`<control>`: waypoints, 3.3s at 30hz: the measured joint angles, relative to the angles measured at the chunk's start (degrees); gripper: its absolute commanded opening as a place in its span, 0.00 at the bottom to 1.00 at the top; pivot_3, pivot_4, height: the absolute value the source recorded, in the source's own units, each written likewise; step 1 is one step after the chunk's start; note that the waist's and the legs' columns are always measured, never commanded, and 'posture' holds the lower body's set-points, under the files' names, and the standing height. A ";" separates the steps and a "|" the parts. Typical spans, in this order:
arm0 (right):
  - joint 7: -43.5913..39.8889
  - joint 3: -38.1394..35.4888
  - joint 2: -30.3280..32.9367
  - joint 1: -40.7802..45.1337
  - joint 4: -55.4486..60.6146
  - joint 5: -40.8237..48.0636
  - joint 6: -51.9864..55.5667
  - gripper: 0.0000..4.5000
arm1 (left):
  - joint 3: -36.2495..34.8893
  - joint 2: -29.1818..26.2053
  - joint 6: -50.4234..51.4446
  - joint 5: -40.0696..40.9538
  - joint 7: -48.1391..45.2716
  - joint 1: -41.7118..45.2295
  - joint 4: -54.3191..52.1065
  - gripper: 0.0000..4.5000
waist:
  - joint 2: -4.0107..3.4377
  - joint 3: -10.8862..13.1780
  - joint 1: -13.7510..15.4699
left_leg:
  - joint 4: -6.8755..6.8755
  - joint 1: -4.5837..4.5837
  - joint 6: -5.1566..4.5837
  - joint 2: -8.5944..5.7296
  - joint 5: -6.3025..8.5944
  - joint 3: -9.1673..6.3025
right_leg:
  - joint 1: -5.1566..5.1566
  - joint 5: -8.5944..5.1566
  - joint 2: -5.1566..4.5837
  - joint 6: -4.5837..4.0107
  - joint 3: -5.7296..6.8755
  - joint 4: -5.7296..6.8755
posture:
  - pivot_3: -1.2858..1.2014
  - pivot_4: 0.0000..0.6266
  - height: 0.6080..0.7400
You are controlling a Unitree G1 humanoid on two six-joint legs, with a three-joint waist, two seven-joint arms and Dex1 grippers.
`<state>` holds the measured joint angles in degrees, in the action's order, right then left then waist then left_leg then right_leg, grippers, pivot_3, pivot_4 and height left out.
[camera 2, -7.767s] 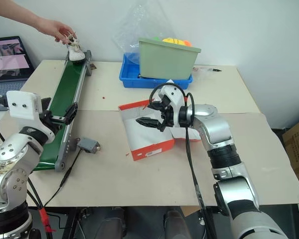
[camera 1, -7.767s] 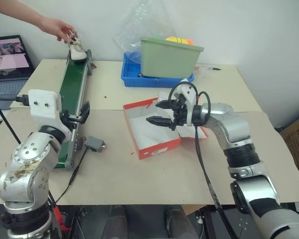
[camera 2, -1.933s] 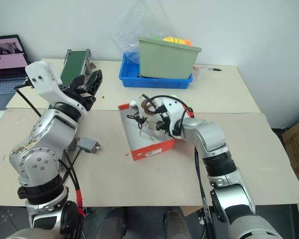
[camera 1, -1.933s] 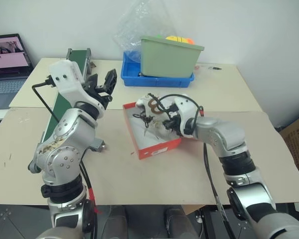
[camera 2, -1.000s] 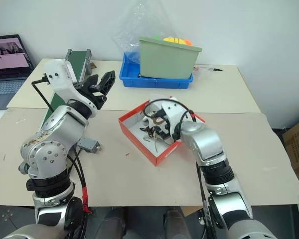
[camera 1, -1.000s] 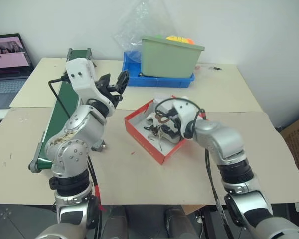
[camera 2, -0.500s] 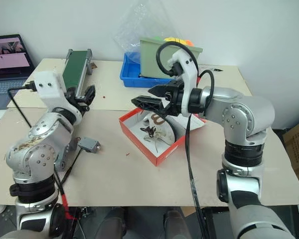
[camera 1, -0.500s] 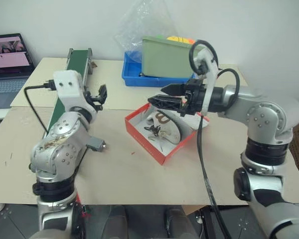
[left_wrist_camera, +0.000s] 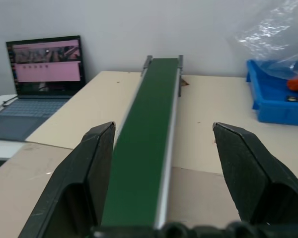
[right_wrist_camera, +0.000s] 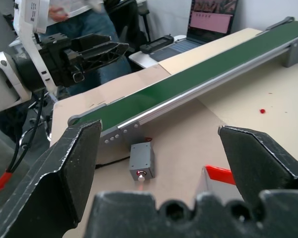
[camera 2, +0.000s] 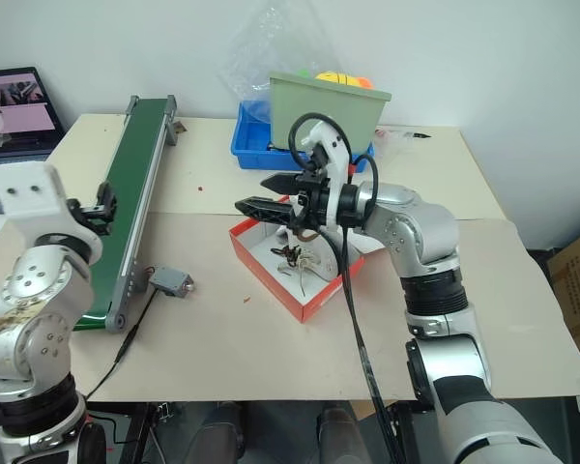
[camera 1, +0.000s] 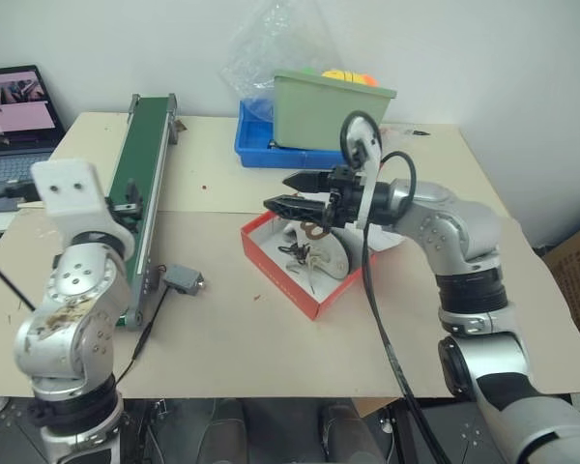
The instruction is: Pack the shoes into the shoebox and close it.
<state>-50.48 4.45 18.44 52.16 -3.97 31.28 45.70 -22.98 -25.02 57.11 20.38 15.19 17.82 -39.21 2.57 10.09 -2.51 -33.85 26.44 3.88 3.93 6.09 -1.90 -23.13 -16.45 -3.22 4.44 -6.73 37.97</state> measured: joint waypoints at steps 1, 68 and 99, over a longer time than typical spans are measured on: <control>-0.35 0.39 -0.06 0.00 -0.24 -0.48 -0.69 0.99 | -1.18 -0.33 -0.76 -0.40 -0.79 -1.68 -0.04 0.74 | 0.00 0.00 -0.02 | 0.00 0.00 0.00 0.00 0.00 0.00 | -0.01 0.00 0.00 0.00 0.00 0.00 | 0.52 0.24 1.00; 2.30 2.43 -0.02 -3.02 3.03 -3.07 -2.71 1.00 | -4.97 1.15 -22.10 -3.19 -17.89 -7.59 19.65 0.98 | 0.00 0.00 0.02 | 0.01 -0.01 0.00 0.01 0.00 0.00 | -0.01 0.00 -0.01 -0.01 0.03 0.03 | 0.52 0.24 1.00; 3.27 2.55 -0.31 -3.02 3.05 -3.10 -2.35 1.00 | -8.37 -5.54 -36.65 -2.87 -30.47 -9.38 36.51 0.98 | 0.00 0.00 0.07 | 0.03 -0.01 0.00 0.02 0.00 0.01 | -0.03 0.00 -0.01 -0.02 0.04 0.03 | 0.52 0.24 1.00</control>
<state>-47.21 7.01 18.14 49.14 -0.92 28.18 43.35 -31.34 -30.55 20.46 17.51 -15.28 8.44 -2.70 2.57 10.09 -2.44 -33.82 26.43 3.89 3.95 6.09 -1.88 -23.16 -16.46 -3.23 4.41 -6.69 38.00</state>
